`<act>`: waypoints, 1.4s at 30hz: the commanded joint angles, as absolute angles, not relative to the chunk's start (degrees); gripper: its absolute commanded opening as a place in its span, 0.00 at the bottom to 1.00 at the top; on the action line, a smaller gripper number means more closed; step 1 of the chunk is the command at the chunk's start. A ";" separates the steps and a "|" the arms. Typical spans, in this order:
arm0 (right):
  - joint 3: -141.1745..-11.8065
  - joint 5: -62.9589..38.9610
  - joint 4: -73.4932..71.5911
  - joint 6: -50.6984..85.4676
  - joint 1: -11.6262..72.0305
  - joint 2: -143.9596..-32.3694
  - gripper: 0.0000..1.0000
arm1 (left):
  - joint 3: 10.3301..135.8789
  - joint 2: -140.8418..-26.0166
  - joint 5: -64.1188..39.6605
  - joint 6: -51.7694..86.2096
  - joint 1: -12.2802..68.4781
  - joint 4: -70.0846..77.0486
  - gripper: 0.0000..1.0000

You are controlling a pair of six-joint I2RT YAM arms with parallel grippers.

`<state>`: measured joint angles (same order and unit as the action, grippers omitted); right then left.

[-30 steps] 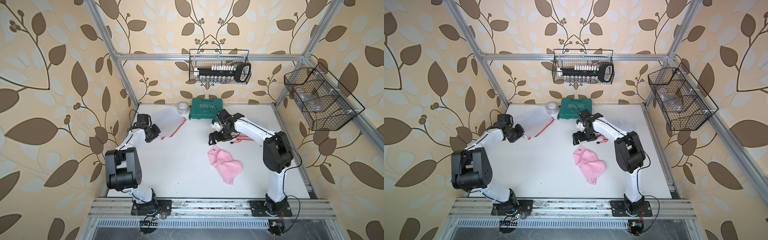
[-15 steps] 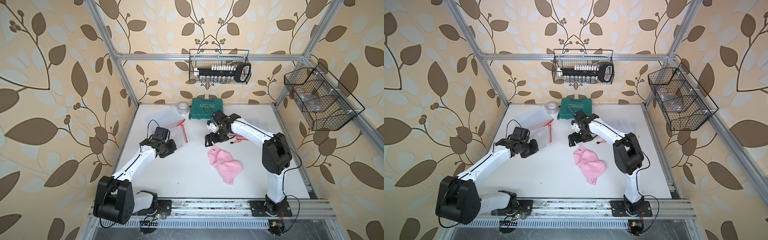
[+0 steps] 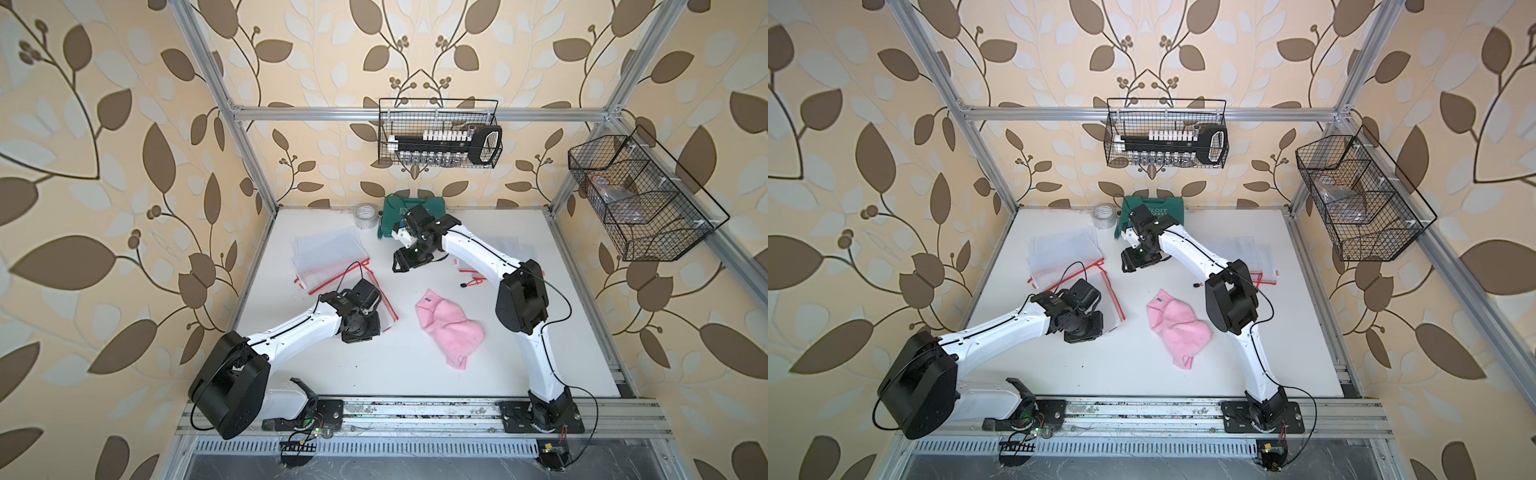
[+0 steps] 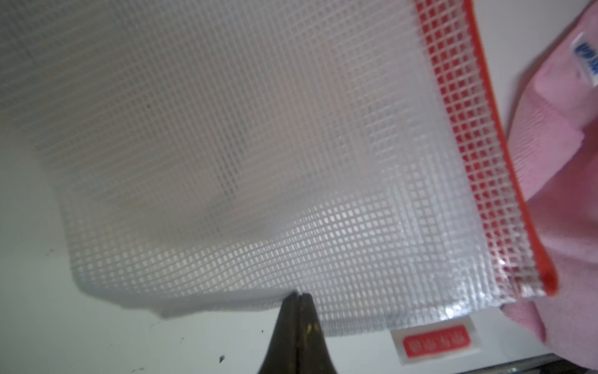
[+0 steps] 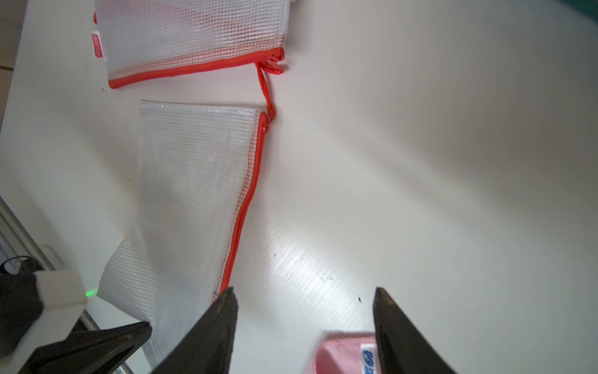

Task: Wipe the document bag
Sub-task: Move the document bag to the center of the board, then pick up the document bag from the center of the board.

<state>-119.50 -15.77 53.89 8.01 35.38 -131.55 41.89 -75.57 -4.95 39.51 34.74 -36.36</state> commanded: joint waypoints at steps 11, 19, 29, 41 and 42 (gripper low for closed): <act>-116.04 -28.05 46.79 11.91 40.30 -137.25 0.94 | 38.18 -70.29 -0.79 41.91 35.18 -39.44 0.00; -113.87 -26.30 50.91 12.36 43.35 -139.84 0.87 | 37.52 -66.89 1.05 44.10 35.23 -40.61 0.00; -99.93 -46.00 36.62 25.89 40.69 -134.71 0.69 | 37.96 -66.03 2.70 44.98 35.16 -40.35 0.00; -113.19 -46.79 42.52 24.72 40.68 -129.90 0.00 | 46.03 -58.67 12.06 45.10 34.25 -47.26 0.19; -115.95 -46.61 44.38 23.92 40.66 -129.63 0.00 | 47.20 -57.38 13.05 45.15 33.90 -48.27 0.30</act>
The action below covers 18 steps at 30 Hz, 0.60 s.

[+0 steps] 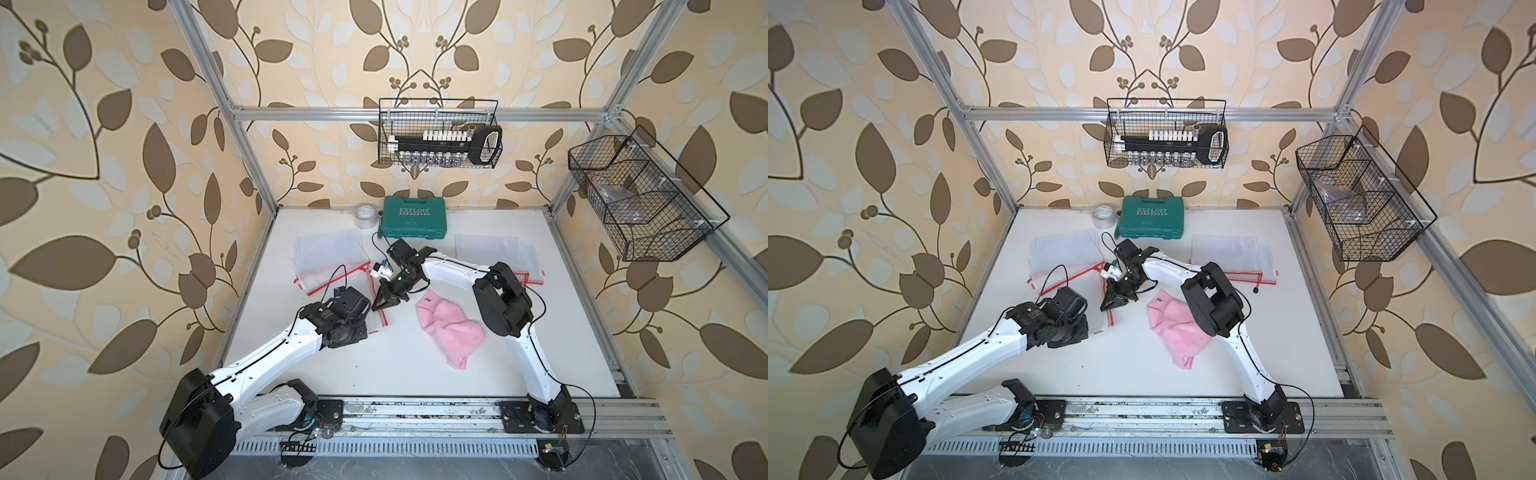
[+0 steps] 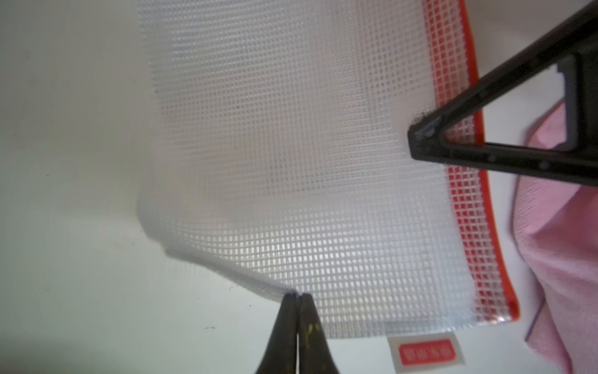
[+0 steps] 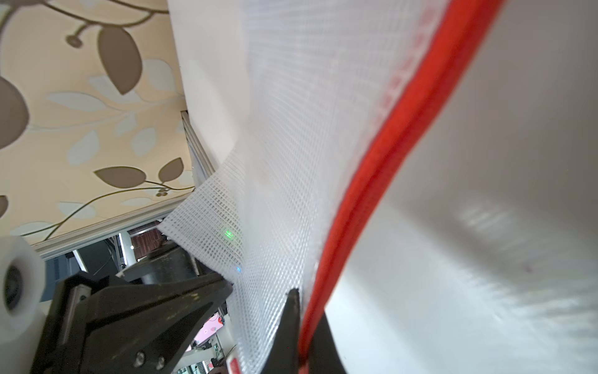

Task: Wipe the document bag
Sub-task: Pick up the document bag from the center of the board, then place the document bag at the center of the board.

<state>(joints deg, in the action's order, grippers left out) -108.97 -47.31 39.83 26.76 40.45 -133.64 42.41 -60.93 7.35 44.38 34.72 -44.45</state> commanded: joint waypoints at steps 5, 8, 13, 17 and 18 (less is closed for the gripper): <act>-123.29 -47.65 45.68 22.41 40.64 -126.29 0.00 | 52.02 -49.28 15.75 46.51 28.27 -53.48 0.47; -125.33 -49.02 44.20 22.59 40.67 -126.99 0.00 | 53.13 -45.99 15.83 47.43 25.08 -54.39 0.48; -121.22 -45.09 40.58 22.29 41.28 -122.63 0.00 | 53.99 -44.64 15.47 48.08 23.91 -54.27 0.48; -108.21 -35.34 37.03 26.33 38.45 -114.12 0.00 | 54.23 -45.14 14.54 47.75 23.91 -53.12 0.48; -103.83 -31.87 36.13 27.78 37.75 -111.32 0.00 | 54.23 -45.44 13.96 47.43 23.91 -52.81 0.48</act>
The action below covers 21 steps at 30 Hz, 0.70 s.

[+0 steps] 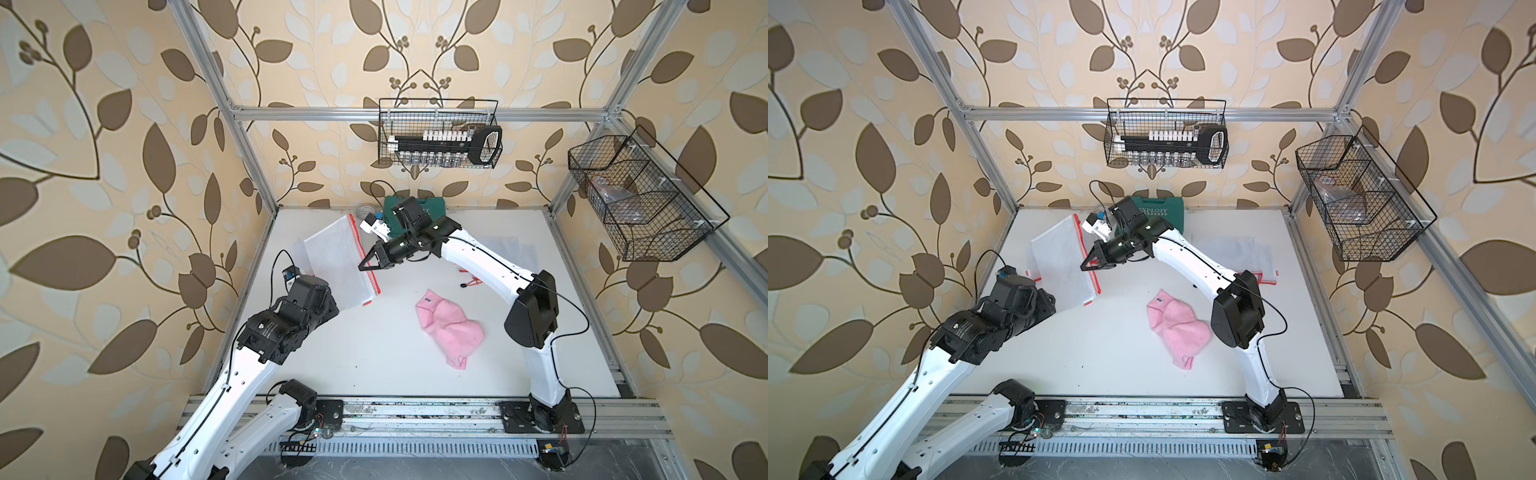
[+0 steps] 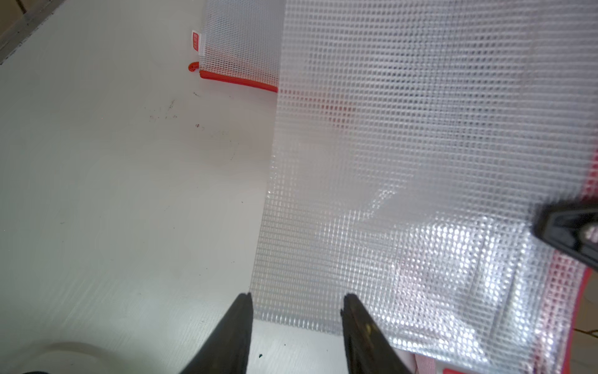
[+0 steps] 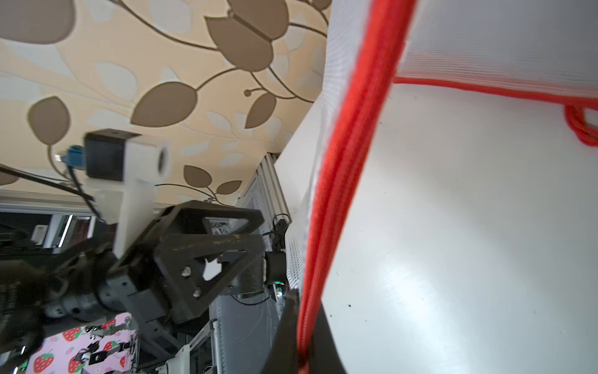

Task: Wipe the document bag
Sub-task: Place the document bag at the center of the board.

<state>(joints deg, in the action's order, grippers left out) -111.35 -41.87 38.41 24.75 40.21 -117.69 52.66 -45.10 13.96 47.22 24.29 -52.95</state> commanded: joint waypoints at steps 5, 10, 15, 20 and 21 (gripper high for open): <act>-84.93 -19.73 29.51 41.80 35.24 -102.16 0.00 | 53.23 -48.88 9.15 46.07 23.91 -49.56 0.47; -74.31 -10.50 21.00 55.27 36.33 -101.96 0.00 | 52.95 -53.97 3.91 43.77 23.84 -45.87 0.47; -70.71 -11.91 13.99 62.30 38.35 -106.42 0.00 | 51.71 -56.95 1.33 42.65 23.91 -43.55 0.47; -72.42 -11.63 20.66 61.24 40.32 -103.96 0.48 | 50.99 -59.04 -0.54 40.89 23.92 -42.26 0.47; -72.60 -10.90 22.24 60.33 40.34 -102.43 0.72 | 50.73 -59.59 -0.98 40.57 23.92 -41.74 0.47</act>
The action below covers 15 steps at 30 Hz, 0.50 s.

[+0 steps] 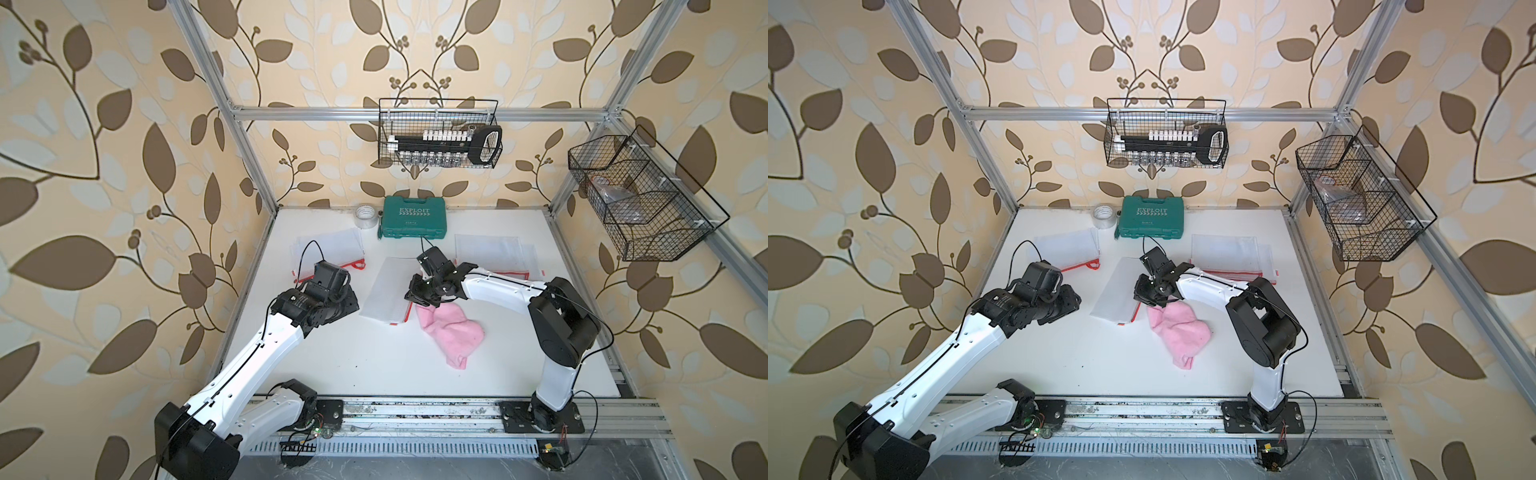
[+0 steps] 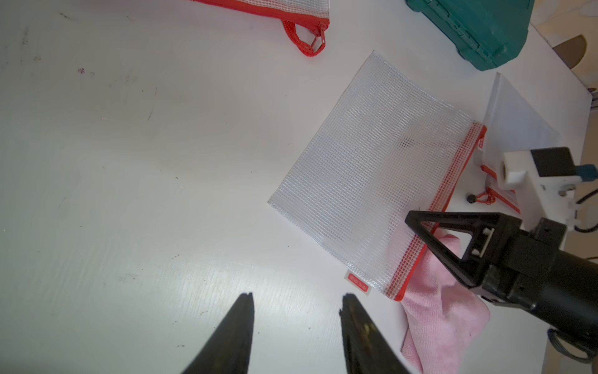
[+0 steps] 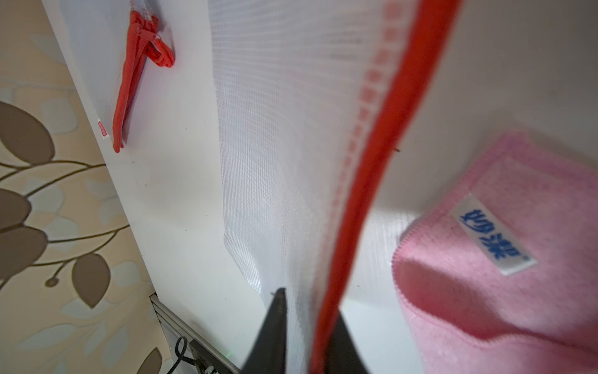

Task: Wipe the document bag
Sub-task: Place the document bag at the center of the board.

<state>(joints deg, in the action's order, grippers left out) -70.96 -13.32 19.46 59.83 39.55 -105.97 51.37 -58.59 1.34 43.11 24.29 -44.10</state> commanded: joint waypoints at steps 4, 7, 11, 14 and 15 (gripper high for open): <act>-74.98 -7.29 30.53 53.88 41.48 -97.59 0.98 | 50.10 -62.02 -2.84 40.34 23.97 -39.74 0.47; -79.93 -5.22 41.75 43.24 40.92 -98.76 0.98 | 49.84 -64.35 -4.76 40.43 24.08 -36.87 0.47; -82.45 -2.26 54.30 28.28 40.69 -102.66 0.98 | 50.91 -69.58 -7.18 42.16 24.97 -33.77 0.47; -80.17 -0.92 58.66 22.28 40.66 -103.37 0.98 | 51.52 -74.09 -8.62 44.13 27.22 -30.53 0.46; -79.24 -0.88 59.72 21.01 40.67 -103.44 0.98 | 51.84 -75.81 -8.86 44.58 28.06 -29.78 0.46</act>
<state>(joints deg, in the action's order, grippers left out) -81.52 -3.62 48.75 31.14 40.73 -101.51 50.28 -73.19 -6.11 42.74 26.11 -33.82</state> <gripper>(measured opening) 0.983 0.463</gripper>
